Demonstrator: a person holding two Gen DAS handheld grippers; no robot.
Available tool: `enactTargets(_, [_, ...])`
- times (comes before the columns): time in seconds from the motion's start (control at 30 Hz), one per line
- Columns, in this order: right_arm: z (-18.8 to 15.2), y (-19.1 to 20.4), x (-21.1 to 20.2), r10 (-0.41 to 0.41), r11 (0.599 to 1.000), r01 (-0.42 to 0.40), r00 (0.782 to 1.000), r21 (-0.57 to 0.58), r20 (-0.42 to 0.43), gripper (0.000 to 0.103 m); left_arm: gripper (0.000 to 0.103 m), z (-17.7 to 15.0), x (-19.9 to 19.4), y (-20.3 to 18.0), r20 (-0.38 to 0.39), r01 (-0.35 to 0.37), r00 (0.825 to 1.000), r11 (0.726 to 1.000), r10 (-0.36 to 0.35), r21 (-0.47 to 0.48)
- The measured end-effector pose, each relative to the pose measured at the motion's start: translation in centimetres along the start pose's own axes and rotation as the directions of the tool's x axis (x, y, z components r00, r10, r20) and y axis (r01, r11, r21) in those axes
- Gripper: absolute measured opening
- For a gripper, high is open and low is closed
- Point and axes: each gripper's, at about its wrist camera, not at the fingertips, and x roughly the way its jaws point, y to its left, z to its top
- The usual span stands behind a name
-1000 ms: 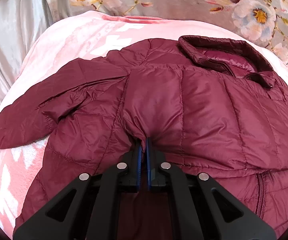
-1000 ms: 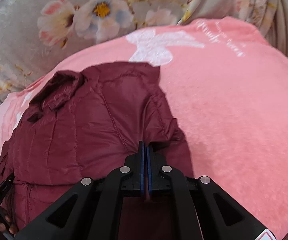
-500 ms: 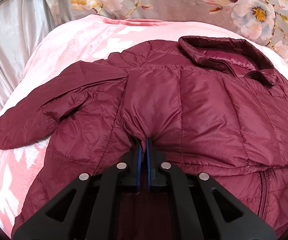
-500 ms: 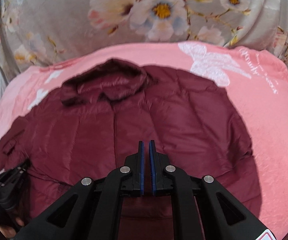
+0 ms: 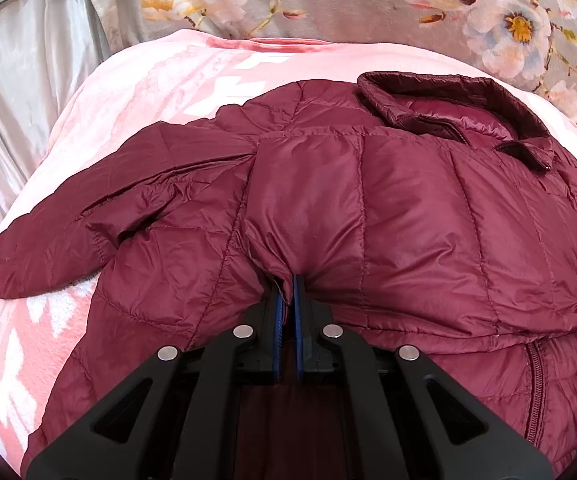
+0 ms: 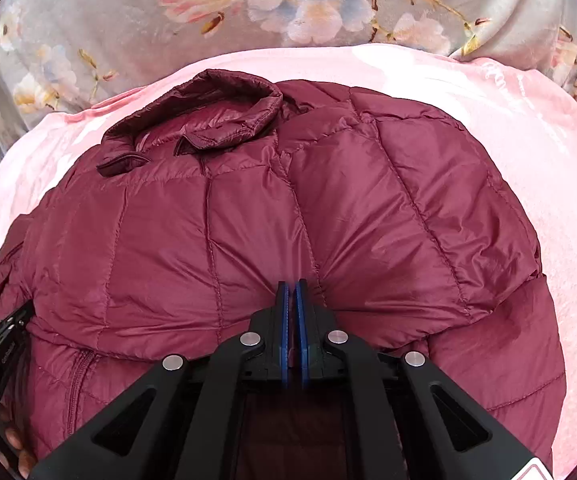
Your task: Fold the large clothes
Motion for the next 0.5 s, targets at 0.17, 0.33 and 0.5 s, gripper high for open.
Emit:
enactTargets(0.17, [0.1,0.4,0.0,-0.027,0.999,0.027,1.0,-0.021,0.001,0.006,0.004,0.1,0.0,0.1,0.0,0.008,1.0,1.0,-0.008,-0.006])
enactTargets(0.33, [-0.8,0.9,-2.4,-0.033,0.999,0.034,0.999,-0.032,0.03,0.01,0.029,0.2,-1.9,4.1,0.006,0.101,0.995,0.986,-0.101,-0.136])
enactTargets(0.5, [-4.0,1.9,-7.2,0.052,0.998,-0.048,0.995,-0.048,0.087,0.038,0.075,-0.2,-6.9,13.4,0.103,0.052,0.994,0.96,-0.024,-0.274])
